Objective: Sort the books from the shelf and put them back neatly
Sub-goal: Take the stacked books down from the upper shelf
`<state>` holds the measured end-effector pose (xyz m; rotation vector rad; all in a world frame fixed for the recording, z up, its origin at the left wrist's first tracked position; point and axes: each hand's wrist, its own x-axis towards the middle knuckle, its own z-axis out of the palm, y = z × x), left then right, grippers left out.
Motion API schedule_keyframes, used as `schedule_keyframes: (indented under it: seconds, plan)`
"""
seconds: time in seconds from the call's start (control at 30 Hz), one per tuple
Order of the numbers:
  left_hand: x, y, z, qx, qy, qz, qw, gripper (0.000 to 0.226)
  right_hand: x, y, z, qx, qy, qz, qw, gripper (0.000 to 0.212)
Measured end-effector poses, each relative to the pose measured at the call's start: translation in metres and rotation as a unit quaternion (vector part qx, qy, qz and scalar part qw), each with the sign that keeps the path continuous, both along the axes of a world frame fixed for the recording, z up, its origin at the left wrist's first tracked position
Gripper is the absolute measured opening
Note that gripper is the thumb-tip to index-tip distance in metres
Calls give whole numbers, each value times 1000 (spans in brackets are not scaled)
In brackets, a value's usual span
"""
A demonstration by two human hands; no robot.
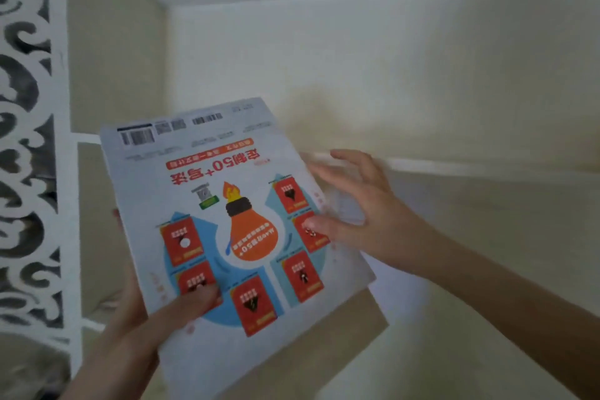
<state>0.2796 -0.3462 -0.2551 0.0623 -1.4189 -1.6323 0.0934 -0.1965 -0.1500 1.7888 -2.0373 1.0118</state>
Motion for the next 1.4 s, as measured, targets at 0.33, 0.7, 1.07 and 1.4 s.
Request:
schedule_keyframes:
  seconds: [0.33,0.7,1.07,1.4]
  plan:
    - [-25,-10,-80,-76,-136,-22,987,131,-18,50,-117,-13,-355,122,927,95]
    - [-106,90,-170,-71,-205,-288,932,113,-49,161,-264,11,-537,-33,843,97]
    - [-224,92,-317,-344,-554,-304,694,138,-94,162,-434,266,-455,-302,795,113]
    - [-196,88,-298,-210,-541,-246,777,49,-88,132,-388,372,-348,-302,806,88]
